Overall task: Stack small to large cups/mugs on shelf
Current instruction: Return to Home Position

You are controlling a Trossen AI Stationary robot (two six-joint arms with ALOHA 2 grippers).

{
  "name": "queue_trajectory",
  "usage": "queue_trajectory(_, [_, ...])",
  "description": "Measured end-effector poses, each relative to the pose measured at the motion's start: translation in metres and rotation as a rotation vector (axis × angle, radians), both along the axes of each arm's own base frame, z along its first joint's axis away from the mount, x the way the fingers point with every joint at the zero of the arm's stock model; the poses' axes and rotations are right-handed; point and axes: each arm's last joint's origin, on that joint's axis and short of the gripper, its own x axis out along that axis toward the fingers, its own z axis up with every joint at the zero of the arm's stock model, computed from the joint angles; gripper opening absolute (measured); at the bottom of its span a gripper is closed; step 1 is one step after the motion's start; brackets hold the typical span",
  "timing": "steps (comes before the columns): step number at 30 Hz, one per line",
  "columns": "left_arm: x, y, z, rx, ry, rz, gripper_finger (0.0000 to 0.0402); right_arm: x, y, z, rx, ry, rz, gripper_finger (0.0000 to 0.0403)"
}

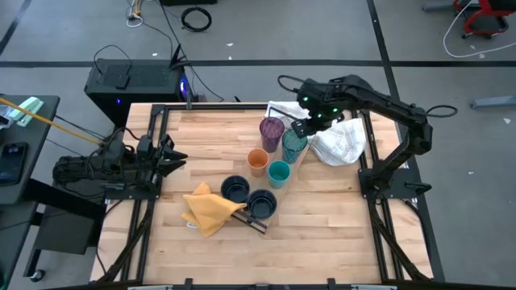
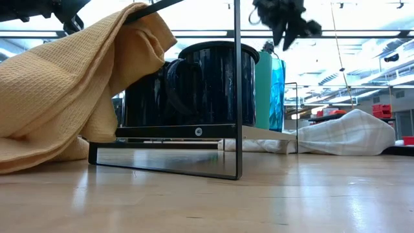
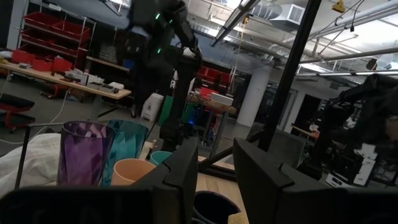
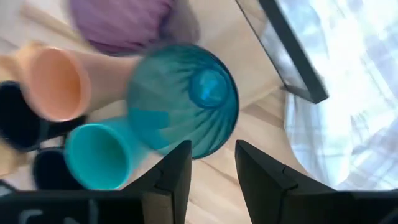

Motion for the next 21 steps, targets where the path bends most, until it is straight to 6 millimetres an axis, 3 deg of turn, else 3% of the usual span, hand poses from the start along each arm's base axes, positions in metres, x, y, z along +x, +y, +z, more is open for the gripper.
queue_trajectory(4, [0.000, 0.000, 0.000, 0.000, -0.001, 0.000, 0.0110, -0.004, 0.020, 0.038, -0.041, -0.099, 0.082, 0.0130])
queue_trajectory(9, [0.000, 0.000, 0.000, 0.000, -0.001, 0.000, 0.0110, -0.003, 0.062, 0.076, -0.139, -0.271, 0.221, 0.0130])
queue_trajectory(17, [0.000, 0.000, 0.002, -0.002, -0.020, 0.000, 0.0110, 0.009, 0.141, 0.105, -0.388, -0.629, 0.454, 0.0130])
queue_trajectory(21, [-0.001, 0.000, 0.003, -0.002, -0.037, 0.000, 0.0110, 0.021, 0.175, 0.108, -0.457, -0.812, 0.536, 0.0130])
